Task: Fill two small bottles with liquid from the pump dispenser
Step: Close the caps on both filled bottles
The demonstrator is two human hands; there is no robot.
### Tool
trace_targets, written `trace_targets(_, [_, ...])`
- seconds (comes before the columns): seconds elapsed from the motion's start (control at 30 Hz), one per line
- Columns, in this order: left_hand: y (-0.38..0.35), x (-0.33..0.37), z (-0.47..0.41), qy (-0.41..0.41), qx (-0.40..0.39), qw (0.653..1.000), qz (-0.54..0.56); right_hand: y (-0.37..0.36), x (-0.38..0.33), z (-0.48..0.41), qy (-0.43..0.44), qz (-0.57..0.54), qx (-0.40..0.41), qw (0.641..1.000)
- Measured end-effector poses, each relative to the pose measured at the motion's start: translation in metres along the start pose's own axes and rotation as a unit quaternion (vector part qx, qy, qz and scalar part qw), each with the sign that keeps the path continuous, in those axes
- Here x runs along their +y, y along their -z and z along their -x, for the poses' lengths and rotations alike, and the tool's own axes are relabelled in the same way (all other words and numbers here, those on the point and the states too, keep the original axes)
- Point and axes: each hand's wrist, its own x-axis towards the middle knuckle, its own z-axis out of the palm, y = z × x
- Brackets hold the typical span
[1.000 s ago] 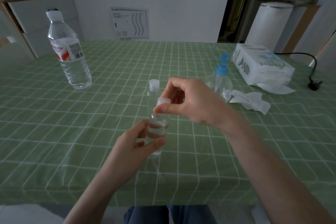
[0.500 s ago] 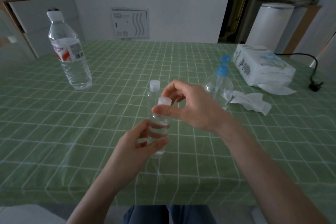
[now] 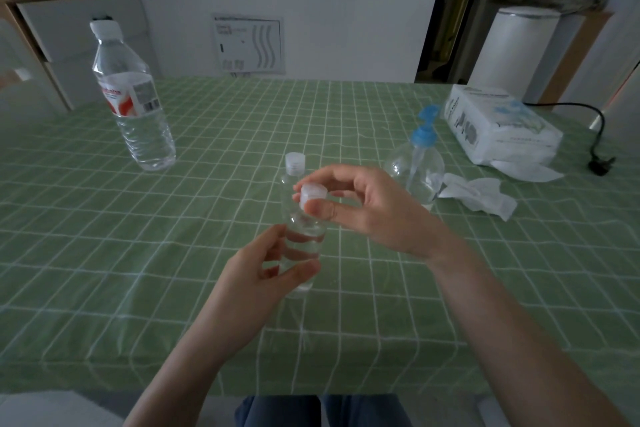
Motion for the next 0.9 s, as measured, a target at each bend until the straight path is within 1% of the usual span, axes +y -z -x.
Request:
trace_targets(0.1, [-0.0026, 0.0021, 0.0011, 0.001, -0.006, 1.0, -0.002, -0.0018, 0.0028, -0.0028, -0.01, 0.042, 0.052, 0.998])
trace_targets(0.13, [-0.0035, 0.0026, 0.0014, 0.0, -0.007, 1.0, 0.002, -0.0019, 0.0035, -0.0029, -0.016, 0.045, 0.05, 0.998])
trace_targets(0.2, [-0.0043, 0.0028, 0.0015, 0.001, -0.005, 1.0, 0.01, -0.0009, 0.0026, -0.0009, -0.026, 0.023, 0.019, 0.999])
trace_targets(0.27, [-0.0032, 0.0015, 0.0017, 0.005, 0.0, 1.0, 0.013, 0.0006, 0.001, 0.0014, -0.017, 0.008, -0.005, 1.0])
trace_targets(0.37, [-0.0012, -0.0002, 0.0017, 0.007, -0.001, 1.0, 0.002, -0.0015, 0.0009, 0.0013, 0.0, 0.001, 0.02, 1.0])
trace_targets(0.43, [-0.0013, -0.0005, 0.0024, 0.008, -0.006, 1.0, -0.004, -0.0027, 0.0031, -0.0009, -0.006, 0.024, 0.046, 0.999])
trace_targets(0.47, [-0.0015, -0.0004, 0.0028, 0.008, -0.006, 1.0, -0.002, -0.0028, 0.004, -0.001, -0.012, 0.029, 0.043, 0.999])
trace_targets(0.53, [-0.0014, 0.0, 0.0029, 0.006, 0.004, 1.0, 0.005, -0.0025, 0.0033, 0.0008, -0.02, 0.019, 0.011, 1.0])
trace_targets(0.6, [-0.0007, 0.0003, 0.0027, 0.009, 0.014, 1.0, 0.01, -0.0023, 0.002, 0.0028, -0.008, 0.007, -0.007, 1.0])
trace_targets(0.7, [-0.0007, 0.0013, 0.0034, 0.011, 0.008, 1.0, -0.003, -0.005, 0.0024, 0.0024, 0.004, 0.006, 0.036, 0.999])
trace_targets(0.77, [-0.0022, 0.0024, 0.0049, 0.01, 0.004, 1.0, -0.007, -0.0071, 0.0039, 0.0007, -0.01, 0.036, 0.066, 0.997])
trace_targets(0.8, [-0.0028, 0.0028, 0.0055, 0.009, 0.004, 1.0, -0.008, -0.0075, 0.0044, 0.0004, -0.017, 0.041, 0.069, 0.997])
trace_targets(0.9, [-0.0022, 0.003, 0.0056, 0.011, 0.012, 1.0, -0.007, -0.0073, 0.0023, 0.0024, -0.03, 0.008, 0.022, 0.999])
